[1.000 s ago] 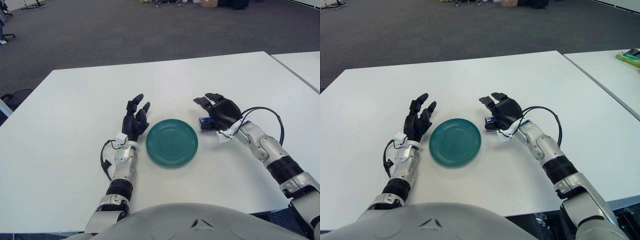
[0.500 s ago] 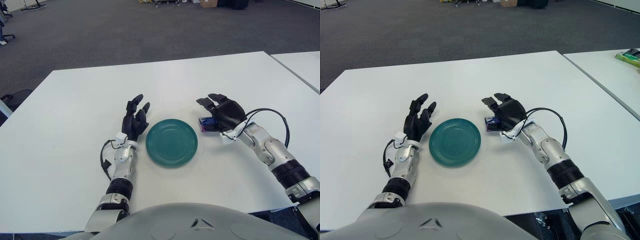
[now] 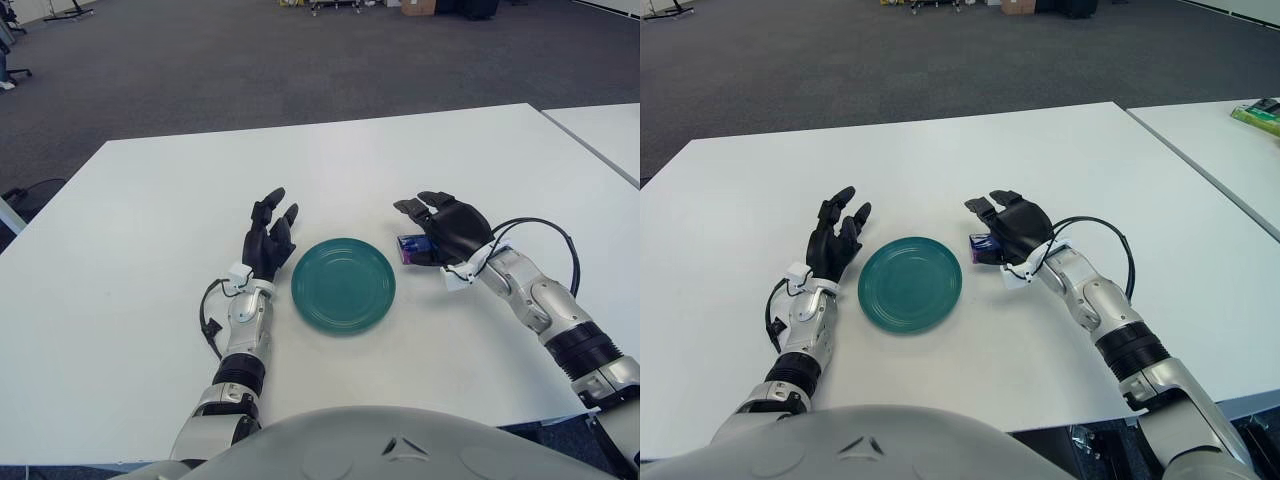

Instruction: Put the gum into the plate.

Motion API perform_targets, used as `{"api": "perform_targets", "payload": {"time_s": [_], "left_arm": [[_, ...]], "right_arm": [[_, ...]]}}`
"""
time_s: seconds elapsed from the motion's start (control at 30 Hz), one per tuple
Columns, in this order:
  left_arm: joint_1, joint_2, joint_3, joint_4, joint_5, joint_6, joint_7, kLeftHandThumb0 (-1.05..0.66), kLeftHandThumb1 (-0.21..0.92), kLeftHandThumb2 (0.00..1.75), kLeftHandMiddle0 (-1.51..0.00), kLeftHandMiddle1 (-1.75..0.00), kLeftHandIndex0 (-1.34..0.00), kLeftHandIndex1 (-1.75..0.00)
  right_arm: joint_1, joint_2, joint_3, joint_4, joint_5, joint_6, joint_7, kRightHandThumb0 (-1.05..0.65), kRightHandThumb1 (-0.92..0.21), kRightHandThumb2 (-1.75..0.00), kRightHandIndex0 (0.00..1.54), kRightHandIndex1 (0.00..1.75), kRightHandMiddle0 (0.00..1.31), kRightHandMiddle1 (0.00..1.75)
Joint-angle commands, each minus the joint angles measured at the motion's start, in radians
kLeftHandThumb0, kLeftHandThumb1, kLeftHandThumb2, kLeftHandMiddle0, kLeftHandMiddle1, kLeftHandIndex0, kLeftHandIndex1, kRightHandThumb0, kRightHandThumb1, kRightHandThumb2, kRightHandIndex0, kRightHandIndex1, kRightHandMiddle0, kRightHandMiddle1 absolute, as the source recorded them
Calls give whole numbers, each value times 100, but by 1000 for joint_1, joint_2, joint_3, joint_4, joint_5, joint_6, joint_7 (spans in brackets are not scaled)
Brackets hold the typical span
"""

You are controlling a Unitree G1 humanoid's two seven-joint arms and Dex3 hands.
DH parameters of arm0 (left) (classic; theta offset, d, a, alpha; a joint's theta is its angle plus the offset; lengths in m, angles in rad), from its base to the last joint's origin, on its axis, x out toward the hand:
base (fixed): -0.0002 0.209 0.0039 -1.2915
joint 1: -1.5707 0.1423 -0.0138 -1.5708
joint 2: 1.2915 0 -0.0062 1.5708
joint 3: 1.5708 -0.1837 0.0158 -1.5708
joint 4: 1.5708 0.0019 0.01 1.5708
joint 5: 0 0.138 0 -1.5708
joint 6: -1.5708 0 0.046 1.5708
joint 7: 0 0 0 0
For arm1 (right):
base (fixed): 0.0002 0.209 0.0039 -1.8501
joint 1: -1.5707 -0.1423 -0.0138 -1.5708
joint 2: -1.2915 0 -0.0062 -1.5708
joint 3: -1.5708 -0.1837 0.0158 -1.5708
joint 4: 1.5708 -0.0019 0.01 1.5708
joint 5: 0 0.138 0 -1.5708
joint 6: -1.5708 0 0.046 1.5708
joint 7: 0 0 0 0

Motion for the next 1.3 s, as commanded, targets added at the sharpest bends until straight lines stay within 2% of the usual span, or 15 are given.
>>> {"api": "perform_targets", "payload": {"time_s": [0.0,0.6,0.8,1.0,1.2,1.27], "left_arm": [[105,-93,9,113,-35,-4,-10,-80,92,66,-54,-1,-13,-84],[117,-91,-5,94,6,-11,18,-80,92,69,-54,-1,-11,-84],[119,-93,1,99,-7,-14,6,-80,92,69,-53,0,-10,-84],[125,-94,2,99,-8,-21,8,-81,92,69,-53,-1,-11,-84],[125,-99,9,98,-35,-10,-17,-82,92,68,-53,-1,-11,-85],[126,-99,9,97,-42,-8,-26,-82,92,68,-53,0,-11,-85]], "right_arm": [[-25,8,8,64,9,-4,-12,-98,-92,-84,34,1,0,49],[-156,74,100,369,-6,-47,-85,-96,-92,-82,30,0,0,51],[-222,120,141,534,-11,-56,-150,-95,-92,-81,32,1,0,50],[-259,158,176,661,-6,-63,-206,-94,-92,-79,35,2,0,52],[-273,196,217,760,-14,-60,-261,-95,-92,-78,39,3,0,66],[-272,209,231,785,-16,-57,-276,-94,-92,-78,43,4,0,79]]}}
